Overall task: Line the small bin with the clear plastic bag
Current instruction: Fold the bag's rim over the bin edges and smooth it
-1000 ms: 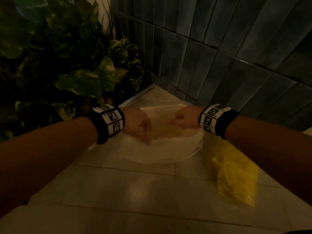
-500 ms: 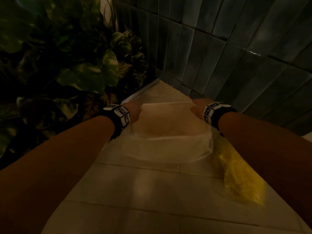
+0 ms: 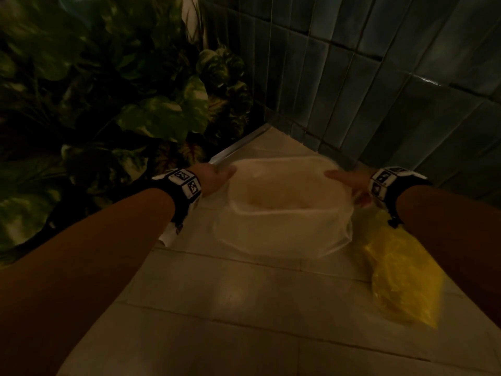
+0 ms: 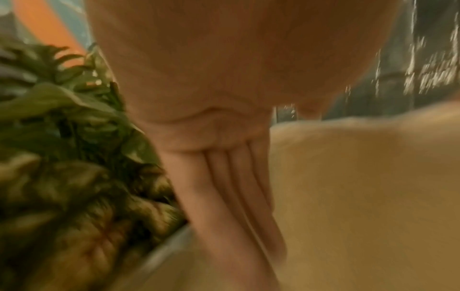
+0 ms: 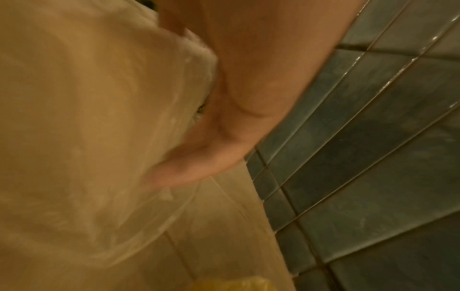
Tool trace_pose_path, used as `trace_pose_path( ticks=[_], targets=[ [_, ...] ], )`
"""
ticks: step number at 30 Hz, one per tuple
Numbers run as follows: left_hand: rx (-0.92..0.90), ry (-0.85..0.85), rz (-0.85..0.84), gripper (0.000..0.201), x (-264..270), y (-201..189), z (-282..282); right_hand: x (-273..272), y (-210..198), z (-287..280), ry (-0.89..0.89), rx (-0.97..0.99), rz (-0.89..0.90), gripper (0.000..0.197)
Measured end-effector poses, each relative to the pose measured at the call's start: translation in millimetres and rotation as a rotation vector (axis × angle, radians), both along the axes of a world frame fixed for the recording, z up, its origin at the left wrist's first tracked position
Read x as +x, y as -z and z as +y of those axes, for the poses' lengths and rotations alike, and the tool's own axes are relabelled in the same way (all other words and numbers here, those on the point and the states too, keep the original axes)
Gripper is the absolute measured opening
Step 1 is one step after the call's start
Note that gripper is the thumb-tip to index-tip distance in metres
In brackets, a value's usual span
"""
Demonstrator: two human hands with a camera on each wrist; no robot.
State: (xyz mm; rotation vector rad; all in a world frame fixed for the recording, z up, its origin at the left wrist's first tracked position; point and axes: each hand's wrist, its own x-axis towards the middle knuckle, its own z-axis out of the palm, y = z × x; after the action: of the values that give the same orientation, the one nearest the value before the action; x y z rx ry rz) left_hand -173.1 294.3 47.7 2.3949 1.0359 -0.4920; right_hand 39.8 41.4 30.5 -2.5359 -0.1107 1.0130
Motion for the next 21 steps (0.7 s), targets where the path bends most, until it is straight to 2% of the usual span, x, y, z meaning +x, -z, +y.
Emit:
trace_pose_path(
  ticks=[2,4,7,9,11,14,15,16,18,19,21],
  targets=[
    [-0.261,-0.153,0.007,0.095,-8.4,-0.4,-13.0,-6.4,4.5,-10.3,0.063,-0.031,0.182,0.098],
    [-0.449,-0.280,-0.039,0.081,-11.1,3.4,-28.8,-14.6,9.8,-13.2,0.101,-0.057,0.263,0.094],
    [-0.487,-0.311,-0.124,0.050,-9.9,16.3,-44.3,-26.7,10.8,-6.1,0.134,0.046,0.242,0.062],
    [-0.482,-0.338,-0.209,0.040,-8.8,23.1,-48.0,-30.7,12.8,-3.7,0.111,0.098,0.173,0.052],
    [-0.529,-0.373,-0.259,0.044,-7.3,28.5,-44.4,-29.7,16.0,-4.3,0.122,0.175,0.174,0.056],
    [-0.704,-0.410,-0.289,0.069,-14.1,30.3,-35.4,-26.4,15.6,-14.0,0.224,0.305,0.340,0.086],
    [-0.748,-0.434,-0.308,0.071,-17.5,32.6,-28.9,-23.0,14.1,-19.7,0.285,0.335,0.370,0.094],
    [-0.744,-0.483,-0.349,0.067,-21.1,36.3,-22.8,-19.8,12.9,-26.1,0.338,0.342,0.360,0.094],
    [-0.645,-0.541,-0.362,0.048,-29.0,47.9,-10.2,-14.0,12.3,-41.9,0.385,0.320,0.270,0.075],
    [-0.577,-0.541,-0.290,0.043,-31.9,58.2,-6.9,-15.2,15.5,-48.8,0.391,0.297,0.204,0.061],
    [-0.469,-0.491,-0.133,0.046,-36.7,74.9,-9.7,-28.1,22.3,-53.0,0.363,0.201,0.176,0.033]
  ],
)
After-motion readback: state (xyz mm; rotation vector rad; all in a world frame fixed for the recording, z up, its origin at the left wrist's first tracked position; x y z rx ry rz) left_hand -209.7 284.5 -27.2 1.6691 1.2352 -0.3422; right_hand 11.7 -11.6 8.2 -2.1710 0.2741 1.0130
